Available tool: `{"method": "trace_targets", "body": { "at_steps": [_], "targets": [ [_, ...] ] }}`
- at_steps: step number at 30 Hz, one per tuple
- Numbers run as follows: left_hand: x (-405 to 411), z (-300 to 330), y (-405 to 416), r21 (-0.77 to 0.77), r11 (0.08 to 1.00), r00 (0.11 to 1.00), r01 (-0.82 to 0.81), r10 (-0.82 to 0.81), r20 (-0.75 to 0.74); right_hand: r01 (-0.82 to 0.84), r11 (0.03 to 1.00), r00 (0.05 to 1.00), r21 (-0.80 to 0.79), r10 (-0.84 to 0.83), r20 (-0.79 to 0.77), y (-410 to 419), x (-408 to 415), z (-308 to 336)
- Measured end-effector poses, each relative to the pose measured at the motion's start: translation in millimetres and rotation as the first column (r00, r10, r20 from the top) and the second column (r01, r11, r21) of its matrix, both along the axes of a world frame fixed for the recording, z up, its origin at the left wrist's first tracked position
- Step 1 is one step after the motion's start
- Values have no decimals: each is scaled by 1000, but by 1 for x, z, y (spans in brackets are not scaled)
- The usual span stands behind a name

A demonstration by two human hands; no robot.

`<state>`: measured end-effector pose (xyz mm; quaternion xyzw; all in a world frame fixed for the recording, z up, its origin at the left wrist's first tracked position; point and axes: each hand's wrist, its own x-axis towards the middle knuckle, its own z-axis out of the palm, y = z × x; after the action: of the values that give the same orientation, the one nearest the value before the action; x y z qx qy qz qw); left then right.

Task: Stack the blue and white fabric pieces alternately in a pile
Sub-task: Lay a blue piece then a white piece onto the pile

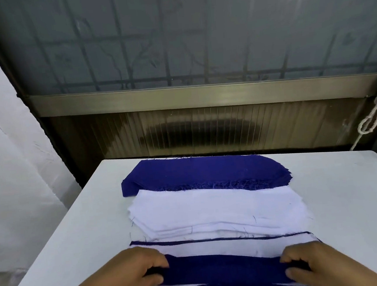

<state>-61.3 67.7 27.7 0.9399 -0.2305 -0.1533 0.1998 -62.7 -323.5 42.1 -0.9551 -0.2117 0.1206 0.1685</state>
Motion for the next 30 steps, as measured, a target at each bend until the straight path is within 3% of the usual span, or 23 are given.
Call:
{"method": "trace_targets", "body": {
  "at_steps": [3,5,7,11,14,18,23,30],
  "targets": [
    [13,8,2,-18,995,994,-93,94,47,152,983,987,103,-157,42,2,11,7],
    [22,19,1,-67,985,965,-161,172,199,239,953,947,186,-271,171,3,20,7],
    [27,29,-2,-130,967,881,-218,252,399,271,932,863,242,-347,367,5,26,6],
    [21,29,-6,-208,962,621,-179,275,734,128,944,583,304,-320,747,2,24,-4],
    [6,-3,-1,-173,983,559,-69,182,809,0,977,488,215,-188,852,-7,12,-32],
    [-14,-65,3,-80,996,591,37,42,806,-96,990,556,99,-29,831,-14,-1,-73],
    [-24,-74,1,-196,980,681,-37,168,712,-42,986,684,163,-91,723,-18,-2,-86],
    [-21,-67,-6,-165,984,655,72,78,751,21,979,697,203,-160,699,-25,-2,-94]
  ]
}}
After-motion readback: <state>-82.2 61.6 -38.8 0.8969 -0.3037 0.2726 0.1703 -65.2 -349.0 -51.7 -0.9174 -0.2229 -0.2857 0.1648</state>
